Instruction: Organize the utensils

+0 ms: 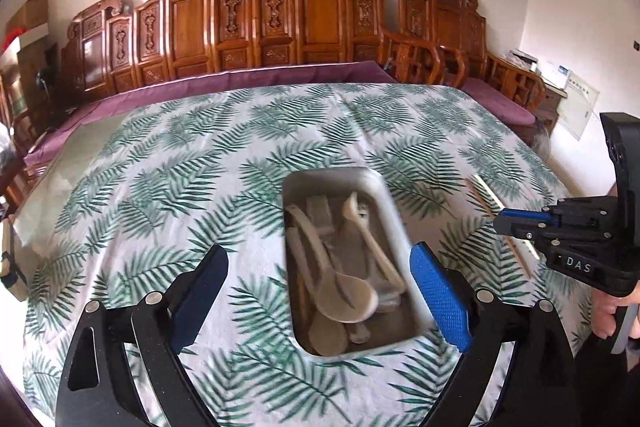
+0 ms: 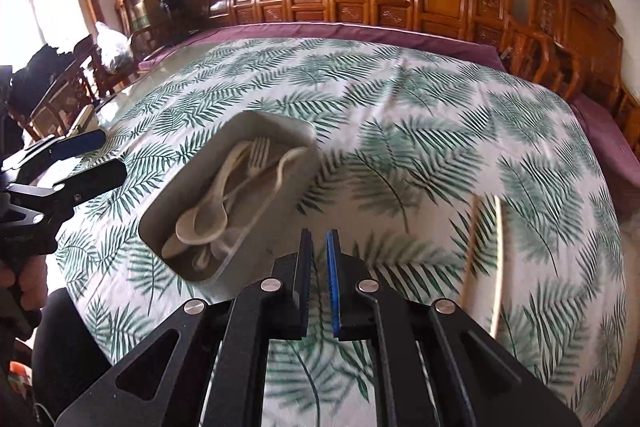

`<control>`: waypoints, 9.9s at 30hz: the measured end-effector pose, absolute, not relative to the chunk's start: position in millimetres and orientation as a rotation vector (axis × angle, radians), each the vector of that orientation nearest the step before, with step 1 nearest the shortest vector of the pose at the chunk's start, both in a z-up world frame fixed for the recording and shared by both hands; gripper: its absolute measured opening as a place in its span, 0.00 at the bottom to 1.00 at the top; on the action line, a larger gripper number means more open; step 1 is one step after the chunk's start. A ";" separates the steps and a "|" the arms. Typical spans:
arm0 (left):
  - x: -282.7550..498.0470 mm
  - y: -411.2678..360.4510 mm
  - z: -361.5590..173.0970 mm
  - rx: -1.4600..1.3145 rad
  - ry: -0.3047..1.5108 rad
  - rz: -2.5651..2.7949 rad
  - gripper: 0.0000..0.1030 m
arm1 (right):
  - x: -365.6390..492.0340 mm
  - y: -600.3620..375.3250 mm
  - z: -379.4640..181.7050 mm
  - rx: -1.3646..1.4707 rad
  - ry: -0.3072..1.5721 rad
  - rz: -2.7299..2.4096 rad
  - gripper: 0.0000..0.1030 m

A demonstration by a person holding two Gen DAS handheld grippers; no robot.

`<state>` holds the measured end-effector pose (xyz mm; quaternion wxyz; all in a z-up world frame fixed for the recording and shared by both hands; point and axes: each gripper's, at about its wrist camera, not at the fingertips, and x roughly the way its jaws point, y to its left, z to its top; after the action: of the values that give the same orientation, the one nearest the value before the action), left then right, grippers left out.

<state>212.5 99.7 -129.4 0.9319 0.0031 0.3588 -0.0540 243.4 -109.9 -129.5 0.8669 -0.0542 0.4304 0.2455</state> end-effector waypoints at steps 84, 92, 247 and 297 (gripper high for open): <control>324.8 -166.3 -239.6 0.135 1.055 -0.339 0.36 | 282.2 -301.2 -228.3 -0.080 1.099 0.327 0.06; 327.1 -174.0 -244.9 0.154 1.067 -0.328 0.21 | 282.0 -301.3 -228.7 -0.079 1.097 0.328 0.06; 199.3 143.1 -131.6 -0.059 0.794 -0.075 0.06 | 275.6 16.5 -150.4 -0.142 1.016 0.590 0.15; 121.0 28.2 -80.8 -0.020 0.715 -0.039 0.93 | 132.3 -189.0 -55.6 0.001 0.694 0.279 0.97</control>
<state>121.0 28.2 -80.8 0.9365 -0.0096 0.3501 -0.0190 132.3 -189.0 -55.6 0.9309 0.0004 0.3388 0.1363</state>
